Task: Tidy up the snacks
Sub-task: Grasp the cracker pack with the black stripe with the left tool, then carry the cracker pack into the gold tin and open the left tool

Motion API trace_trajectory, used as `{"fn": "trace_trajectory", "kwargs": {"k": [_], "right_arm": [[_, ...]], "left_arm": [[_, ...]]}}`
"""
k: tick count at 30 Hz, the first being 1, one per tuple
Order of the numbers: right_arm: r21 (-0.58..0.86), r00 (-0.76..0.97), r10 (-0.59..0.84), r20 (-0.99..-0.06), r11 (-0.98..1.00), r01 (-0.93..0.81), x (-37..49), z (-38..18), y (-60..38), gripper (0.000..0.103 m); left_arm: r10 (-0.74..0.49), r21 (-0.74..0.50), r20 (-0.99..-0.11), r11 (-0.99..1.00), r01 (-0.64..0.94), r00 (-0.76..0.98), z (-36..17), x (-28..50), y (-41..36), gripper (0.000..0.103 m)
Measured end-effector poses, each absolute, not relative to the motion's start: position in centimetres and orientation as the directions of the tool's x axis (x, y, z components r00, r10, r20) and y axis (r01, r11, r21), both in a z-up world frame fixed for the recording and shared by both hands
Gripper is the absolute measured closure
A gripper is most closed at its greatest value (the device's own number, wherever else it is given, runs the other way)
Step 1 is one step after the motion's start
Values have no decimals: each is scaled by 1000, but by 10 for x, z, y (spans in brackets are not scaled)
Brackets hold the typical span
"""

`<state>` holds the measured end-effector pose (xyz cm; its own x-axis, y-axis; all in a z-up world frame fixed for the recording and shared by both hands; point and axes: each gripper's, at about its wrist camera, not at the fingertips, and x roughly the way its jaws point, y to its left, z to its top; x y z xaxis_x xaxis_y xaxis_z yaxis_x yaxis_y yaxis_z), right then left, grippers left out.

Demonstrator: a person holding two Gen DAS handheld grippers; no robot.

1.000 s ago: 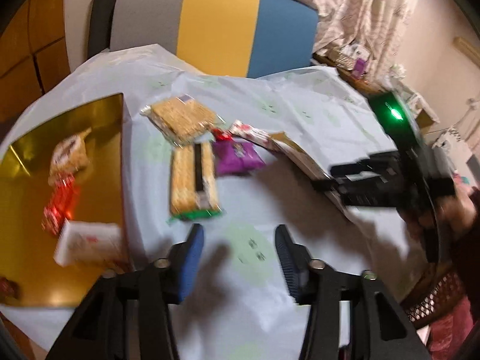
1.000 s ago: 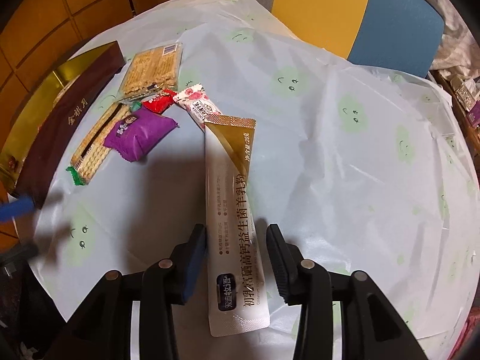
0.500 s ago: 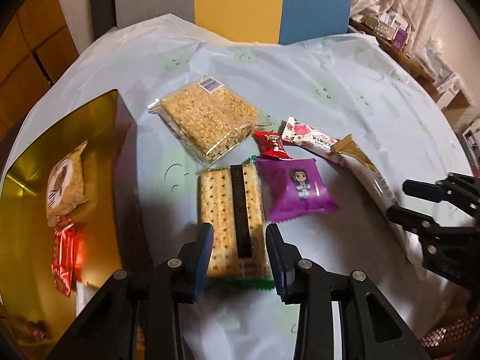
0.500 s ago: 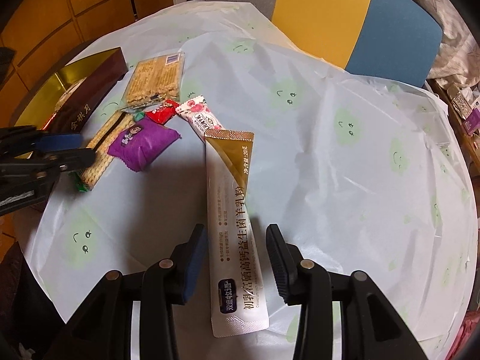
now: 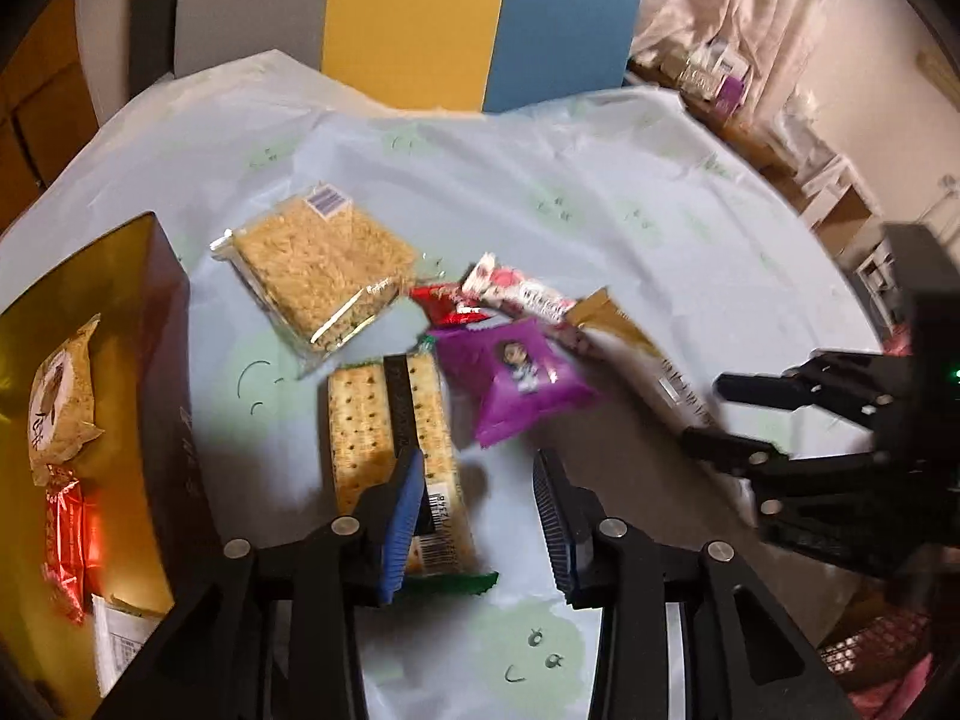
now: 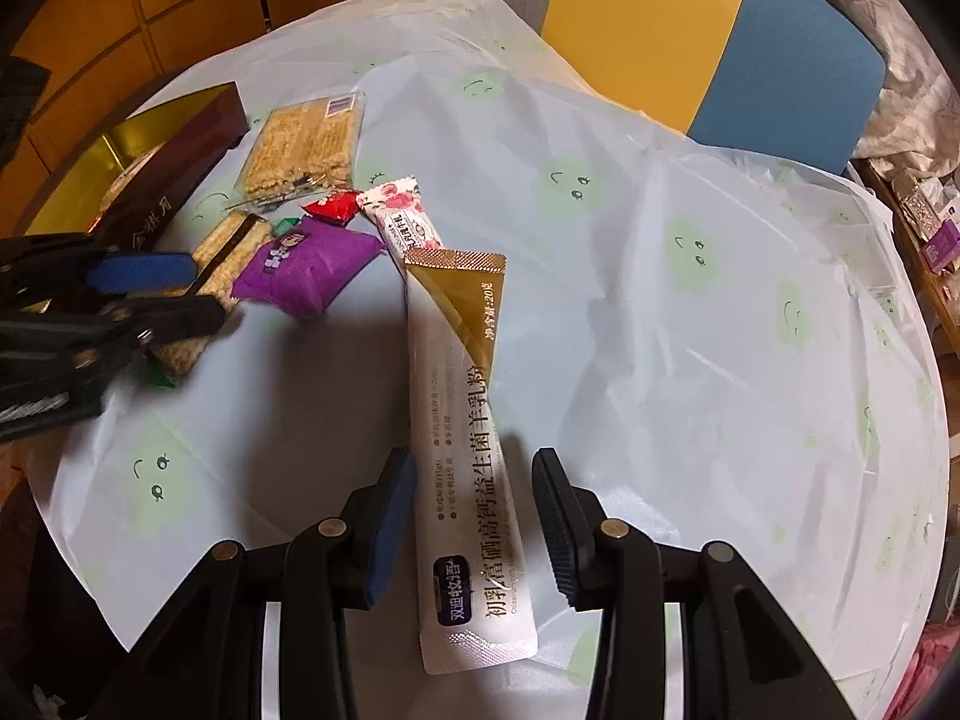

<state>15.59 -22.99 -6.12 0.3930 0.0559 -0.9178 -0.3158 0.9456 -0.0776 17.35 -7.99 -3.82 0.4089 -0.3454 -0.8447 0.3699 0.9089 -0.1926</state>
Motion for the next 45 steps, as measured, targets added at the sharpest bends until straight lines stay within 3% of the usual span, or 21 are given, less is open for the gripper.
{"fn": "trace_trajectory", "kwargs": {"k": [10, 22, 27, 33, 45], "right_arm": [[-78, 390, 57, -919, 944, -321, 154, -62, -228, 61], [-79, 383, 51, -922, 945, -317, 157, -63, -228, 61], [-92, 369, 38, -929, 940, -329, 158, -69, -226, 71], [-89, 366, 42, -930, 938, -335, 158, -72, -225, 72], [-118, 380, 23, -925, 932, -343, 155, -76, -219, 72]], "left_arm": [[-179, -47, -893, 949, 310, 412, -45, 190, -75, 64], [-148, -23, -898, 956, 292, 415, -63, 197, -86, 53], [-135, 2, -878, 958, 286, 460, -65, 186, -85, 55], [-176, -43, -848, 963, 265, 500, -59, 166, -80, 56], [-367, -302, -727, 930, 210, 580, -13, 114, -33, 56]]}}
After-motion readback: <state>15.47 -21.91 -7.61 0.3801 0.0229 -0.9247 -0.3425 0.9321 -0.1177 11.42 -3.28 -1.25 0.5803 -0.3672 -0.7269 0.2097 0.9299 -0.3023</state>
